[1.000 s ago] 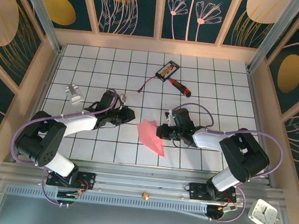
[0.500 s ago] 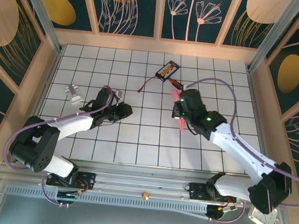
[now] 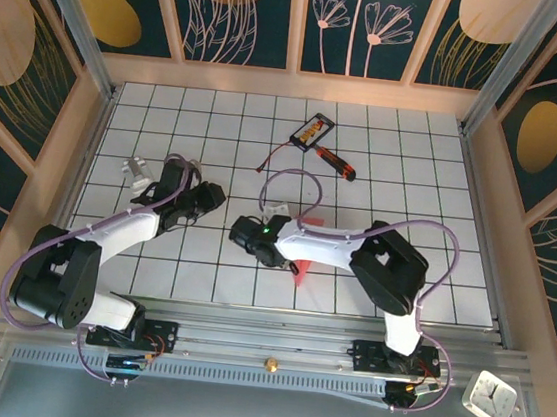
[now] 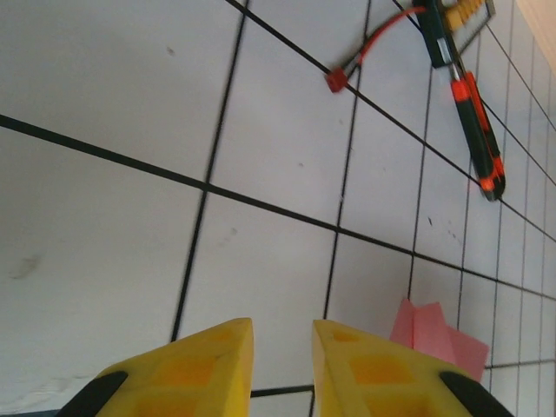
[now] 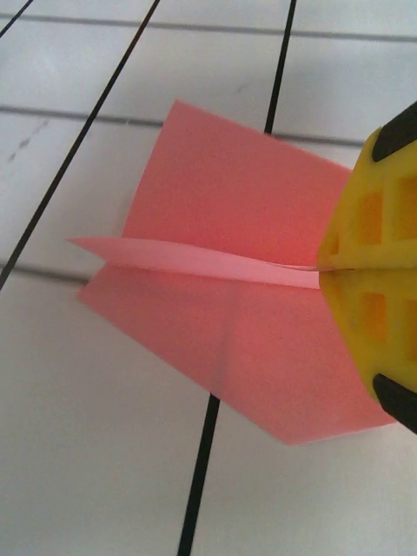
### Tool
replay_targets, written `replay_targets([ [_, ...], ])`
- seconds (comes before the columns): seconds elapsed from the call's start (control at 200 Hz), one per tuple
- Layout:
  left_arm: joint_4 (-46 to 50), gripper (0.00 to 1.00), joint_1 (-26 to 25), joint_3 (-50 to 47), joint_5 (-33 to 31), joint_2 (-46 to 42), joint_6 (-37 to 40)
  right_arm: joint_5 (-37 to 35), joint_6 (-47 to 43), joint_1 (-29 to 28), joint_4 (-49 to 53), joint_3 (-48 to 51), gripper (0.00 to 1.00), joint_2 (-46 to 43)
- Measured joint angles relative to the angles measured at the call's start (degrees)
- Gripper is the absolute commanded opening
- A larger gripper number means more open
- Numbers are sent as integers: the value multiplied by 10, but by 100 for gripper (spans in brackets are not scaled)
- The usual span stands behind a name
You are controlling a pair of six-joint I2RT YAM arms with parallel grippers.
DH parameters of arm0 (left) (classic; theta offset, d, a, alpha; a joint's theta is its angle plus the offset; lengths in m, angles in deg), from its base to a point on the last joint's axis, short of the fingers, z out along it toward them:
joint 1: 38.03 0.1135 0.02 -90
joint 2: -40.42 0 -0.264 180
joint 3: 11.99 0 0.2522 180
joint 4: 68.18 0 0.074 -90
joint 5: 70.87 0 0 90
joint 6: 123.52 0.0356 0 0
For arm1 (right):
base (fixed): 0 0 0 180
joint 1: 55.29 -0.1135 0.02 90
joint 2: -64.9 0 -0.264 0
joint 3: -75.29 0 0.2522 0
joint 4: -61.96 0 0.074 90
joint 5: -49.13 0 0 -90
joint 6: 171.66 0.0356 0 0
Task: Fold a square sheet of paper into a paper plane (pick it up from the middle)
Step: Turn over the paper at the bottom-center of the table.
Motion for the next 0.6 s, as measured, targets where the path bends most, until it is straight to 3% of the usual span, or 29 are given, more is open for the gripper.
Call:
replay_targets([
  [0.26,11,25,13,0,7,1,11,13,11,-26,-17,-43,0,18],
  [0.465,15,25,13,3,29,15,22,31,-20,45,-22,35,0,-156],
  [0.601,26,25,13,14,30,15,39,-16,-53,120,31,36,0,-251],
])
